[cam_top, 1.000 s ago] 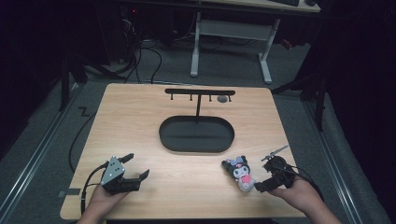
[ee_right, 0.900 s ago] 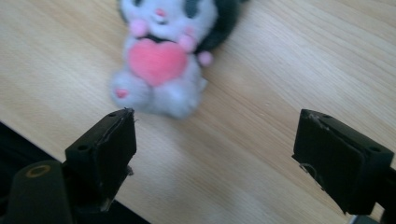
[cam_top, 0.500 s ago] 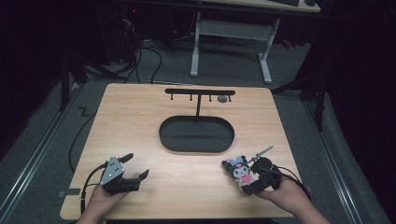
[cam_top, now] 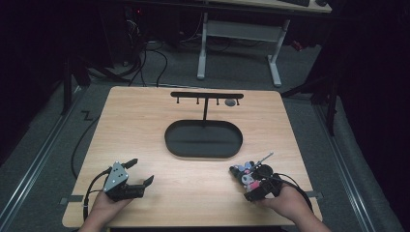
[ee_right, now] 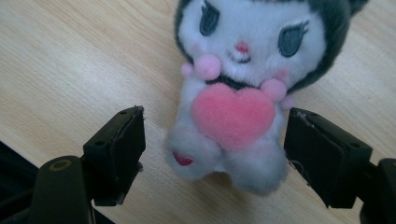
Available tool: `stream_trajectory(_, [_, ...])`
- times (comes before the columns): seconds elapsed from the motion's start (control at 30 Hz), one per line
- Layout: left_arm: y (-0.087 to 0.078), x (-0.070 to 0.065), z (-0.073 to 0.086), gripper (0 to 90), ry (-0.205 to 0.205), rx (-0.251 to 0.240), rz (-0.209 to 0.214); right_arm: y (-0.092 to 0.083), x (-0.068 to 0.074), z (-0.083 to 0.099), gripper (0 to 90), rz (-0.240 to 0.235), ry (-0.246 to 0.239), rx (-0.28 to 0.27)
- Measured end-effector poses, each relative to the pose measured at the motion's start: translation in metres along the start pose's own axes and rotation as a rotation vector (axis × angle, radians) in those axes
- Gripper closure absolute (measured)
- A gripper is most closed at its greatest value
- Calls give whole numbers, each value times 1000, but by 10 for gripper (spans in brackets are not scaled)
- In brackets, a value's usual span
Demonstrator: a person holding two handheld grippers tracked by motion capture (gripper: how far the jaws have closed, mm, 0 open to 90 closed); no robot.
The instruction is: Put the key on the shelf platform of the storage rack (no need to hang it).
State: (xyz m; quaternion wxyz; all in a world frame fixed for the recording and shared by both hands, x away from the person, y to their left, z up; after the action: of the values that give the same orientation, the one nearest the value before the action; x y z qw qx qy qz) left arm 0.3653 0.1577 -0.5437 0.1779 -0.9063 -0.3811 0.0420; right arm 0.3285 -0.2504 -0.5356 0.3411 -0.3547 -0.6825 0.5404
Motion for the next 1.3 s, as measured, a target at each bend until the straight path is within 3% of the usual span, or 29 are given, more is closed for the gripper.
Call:
stream_trajectory(0.2, [1,0,0,154,4,3,3,5,-3,4,291,-6,25,8])
stream_trajectory(0.57, [1,-3,1,153,5,8,8,1,-2,2,445,6,16,6])
stream_trajectory(1.3, [2,-2,1,154,5,9,10,-18,-4,-7,466,26,3,-8])
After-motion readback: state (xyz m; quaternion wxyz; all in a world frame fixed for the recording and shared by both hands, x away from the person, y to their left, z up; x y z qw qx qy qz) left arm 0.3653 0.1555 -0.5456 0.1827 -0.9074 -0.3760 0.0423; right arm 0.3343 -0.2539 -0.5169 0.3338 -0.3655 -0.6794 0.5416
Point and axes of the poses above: each handheld gripper's, and its own axes: y roughly forward along the jaws, z roughly out of its underside, x roughly to its left, the point moved 6 cm from there along y, roughly forward along the jaws, and after that the axes turned 1 degree about -z, right-handed, at the moved point
